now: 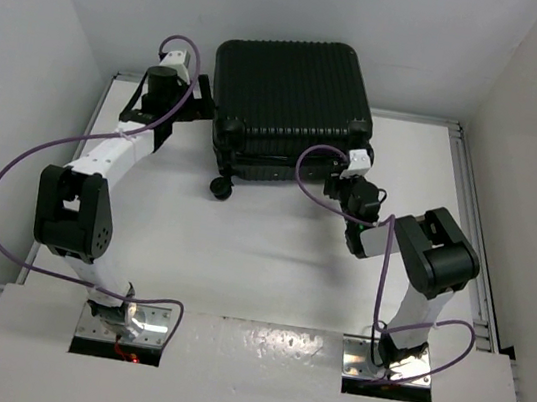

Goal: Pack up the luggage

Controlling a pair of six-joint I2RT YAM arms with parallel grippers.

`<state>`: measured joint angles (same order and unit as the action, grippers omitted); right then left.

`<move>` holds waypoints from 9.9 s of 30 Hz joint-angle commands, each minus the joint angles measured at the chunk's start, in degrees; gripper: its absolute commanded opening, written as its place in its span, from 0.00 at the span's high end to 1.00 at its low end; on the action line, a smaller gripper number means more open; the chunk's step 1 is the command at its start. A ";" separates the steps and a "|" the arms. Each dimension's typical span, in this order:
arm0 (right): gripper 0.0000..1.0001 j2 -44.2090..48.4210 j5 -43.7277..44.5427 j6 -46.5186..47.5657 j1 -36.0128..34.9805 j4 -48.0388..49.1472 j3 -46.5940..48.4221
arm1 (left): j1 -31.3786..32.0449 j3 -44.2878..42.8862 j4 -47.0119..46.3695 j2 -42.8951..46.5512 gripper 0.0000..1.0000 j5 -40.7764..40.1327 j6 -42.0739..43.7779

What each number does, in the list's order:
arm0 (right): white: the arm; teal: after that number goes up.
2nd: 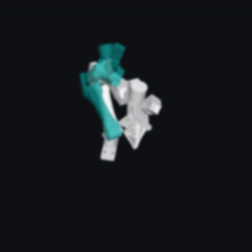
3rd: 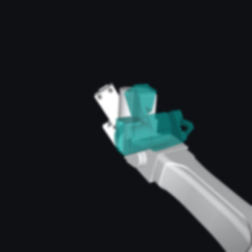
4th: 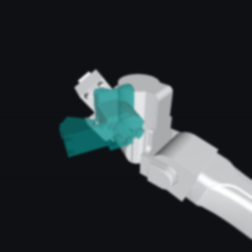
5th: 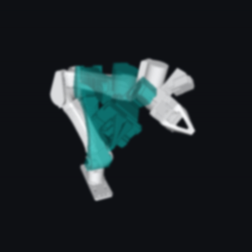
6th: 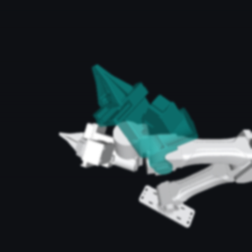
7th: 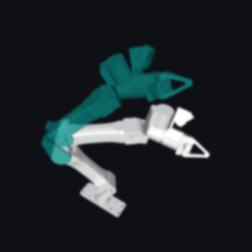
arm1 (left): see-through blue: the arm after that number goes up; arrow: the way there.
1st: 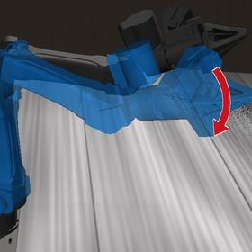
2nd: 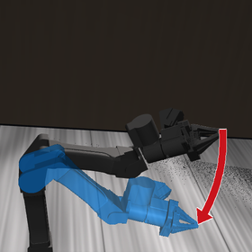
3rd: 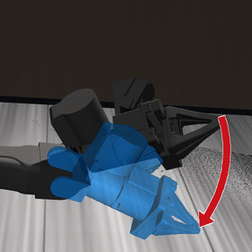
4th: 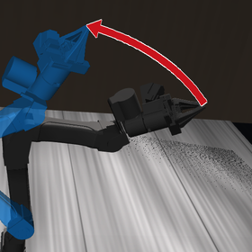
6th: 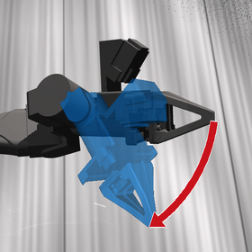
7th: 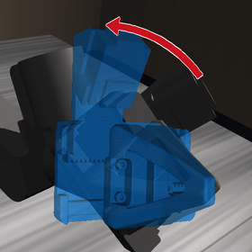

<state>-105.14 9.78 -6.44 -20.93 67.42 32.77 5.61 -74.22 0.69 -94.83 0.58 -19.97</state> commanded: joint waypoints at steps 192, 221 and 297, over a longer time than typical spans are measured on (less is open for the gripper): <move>1.00 -37.64 -7.15 -16.06 6.78 -13.19 70.09 | -20.73 -1.63 17.24 -10.64 1.00 2.48 70.50; 0.36 -38.12 -90.29 -27.15 11.61 -2.39 69.53 | -20.02 -4.98 22.16 -13.20 0.88 5.67 66.72; 1.00 -58.68 -20.77 -0.59 -3.41 -26.99 101.96 | -27.05 -10.95 16.27 -17.07 0.81 6.62 56.11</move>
<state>-162.63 -24.82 -5.96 -24.62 34.26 130.56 -23.24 -86.30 57.98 -103.68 17.37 56.45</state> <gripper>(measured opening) 0.010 0.617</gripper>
